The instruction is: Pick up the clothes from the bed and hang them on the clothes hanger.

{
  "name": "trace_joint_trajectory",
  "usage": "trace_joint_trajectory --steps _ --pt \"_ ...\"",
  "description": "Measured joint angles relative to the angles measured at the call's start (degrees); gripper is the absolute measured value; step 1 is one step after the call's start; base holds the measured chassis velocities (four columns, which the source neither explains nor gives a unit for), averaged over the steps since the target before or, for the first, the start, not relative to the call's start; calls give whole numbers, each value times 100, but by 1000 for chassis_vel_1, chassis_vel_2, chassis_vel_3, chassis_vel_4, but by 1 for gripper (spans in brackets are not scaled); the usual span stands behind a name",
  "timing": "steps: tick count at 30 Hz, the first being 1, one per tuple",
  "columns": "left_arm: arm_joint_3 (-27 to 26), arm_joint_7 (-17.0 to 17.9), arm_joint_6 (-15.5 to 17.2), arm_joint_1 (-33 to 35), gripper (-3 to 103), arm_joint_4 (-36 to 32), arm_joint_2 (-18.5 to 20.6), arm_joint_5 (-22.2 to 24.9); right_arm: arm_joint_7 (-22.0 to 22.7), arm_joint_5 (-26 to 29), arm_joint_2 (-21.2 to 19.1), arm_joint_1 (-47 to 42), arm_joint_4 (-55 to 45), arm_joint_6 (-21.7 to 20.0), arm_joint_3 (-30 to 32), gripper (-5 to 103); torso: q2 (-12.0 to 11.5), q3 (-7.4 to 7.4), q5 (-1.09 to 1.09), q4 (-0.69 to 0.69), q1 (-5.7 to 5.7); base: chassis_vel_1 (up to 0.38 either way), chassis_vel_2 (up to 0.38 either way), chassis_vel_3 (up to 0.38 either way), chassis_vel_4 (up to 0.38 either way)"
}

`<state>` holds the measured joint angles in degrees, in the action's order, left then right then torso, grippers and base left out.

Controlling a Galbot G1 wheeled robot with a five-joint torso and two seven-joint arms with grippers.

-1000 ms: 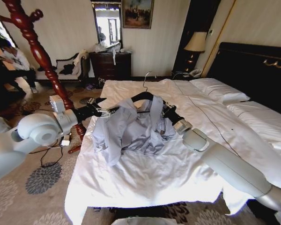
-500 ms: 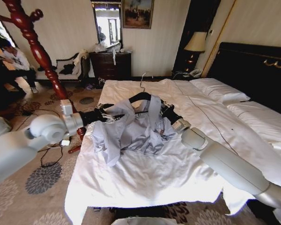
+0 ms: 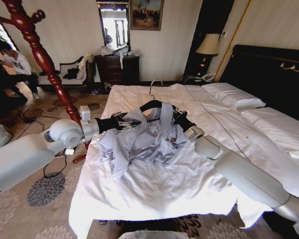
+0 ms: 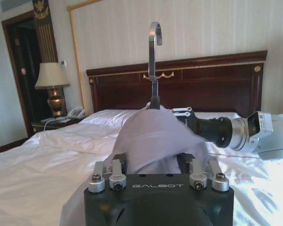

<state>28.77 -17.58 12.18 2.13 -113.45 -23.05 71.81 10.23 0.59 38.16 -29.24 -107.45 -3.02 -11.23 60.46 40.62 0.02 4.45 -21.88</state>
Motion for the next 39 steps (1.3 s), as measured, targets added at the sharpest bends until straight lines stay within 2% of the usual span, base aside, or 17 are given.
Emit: trace_joint_trajectory --steps 2,5,6,9,11,13,17,20,22,23,26,29,32,35,36,38,39 --pt "5 -2 6 -9 55 4 -8 4 -3 -11 1 9 -2 7 -6 18 0 0 -2 0 0 0 0 0 0" --pt "23 -8 3 -25 39 0 -30 44 -7 -15 12 12 0 16 -1 18 0 0 -2 1 0 0 0 0 0" --pt "23 -8 3 -25 39 0 -30 44 -7 -15 12 12 0 16 -1 18 0 0 -2 1 0 0 0 0 0" --pt "32 13 -13 21 23 -12 -15 73 -8 -20 -19 2 -4 27 26 18 0 0 -2 2 0 0 0 0 0" --pt "31 -4 -25 38 23 -20 -5 82 -8 -21 -21 -2 -7 27 37 18 0 0 -3 2 0 0 0 0 0" --pt "-11 -18 -58 144 17 -76 43 116 2 -18 -25 -16 -29 26 59 18 0 0 -2 1 0 0 0 0 0" --pt "-79 -22 -116 279 17 -106 89 130 42 -9 -30 -27 -56 19 63 16 0 0 -3 1 0 0 0 0 0" --pt "-140 41 -100 390 17 -112 145 145 114 46 -27 -28 -67 -26 89 30 0 0 -3 1 0 0 0 0 0" --pt "-166 40 -101 419 17 -122 155 145 114 68 -23 -28 -72 -35 90 30 0 0 -1 1 0 0 0 0 0" --pt "-228 60 -103 501 17 -135 172 142 114 97 -15 -31 -77 -50 90 40 0 0 -2 1 0 0 0 0 0" --pt "-347 101 -105 639 17 -154 200 141 115 99 -12 -39 -90 -66 84 46 0 0 -2 1 1 0 0 0 0" --pt "-498 123 -115 815 17 -181 268 134 144 101 -15 -75 -112 -82 76 62 0 0 -2 1 0 0 0 0 0" --pt "-587 134 -124 908 17 -196 305 131 159 113 -28 -100 -128 -88 80 67 0 0 -2 1 0 0 0 0 0" --pt "-784 191 -142 1058 17 -225 363 136 162 152 -98 -196 -177 -93 144 84 0 0 -3 1 0 0 0 0 0" --pt "-784 191 -142 1058 17 -225 363 136 162 152 -98 -196 -177 -93 144 84 0 0 -3 1 0 0 0 0 0" --pt "-868 237 -151 1123 17 -258 408 146 160 224 -143 -314 -232 -89 229 94 0 0 -2 1 0 0 0 0 0" --pt "-885 247 -158 1135 17 -265 413 146 157 236 -150 -334 -244 -85 238 94 0 0 -2 2 0 0 0 0 0"
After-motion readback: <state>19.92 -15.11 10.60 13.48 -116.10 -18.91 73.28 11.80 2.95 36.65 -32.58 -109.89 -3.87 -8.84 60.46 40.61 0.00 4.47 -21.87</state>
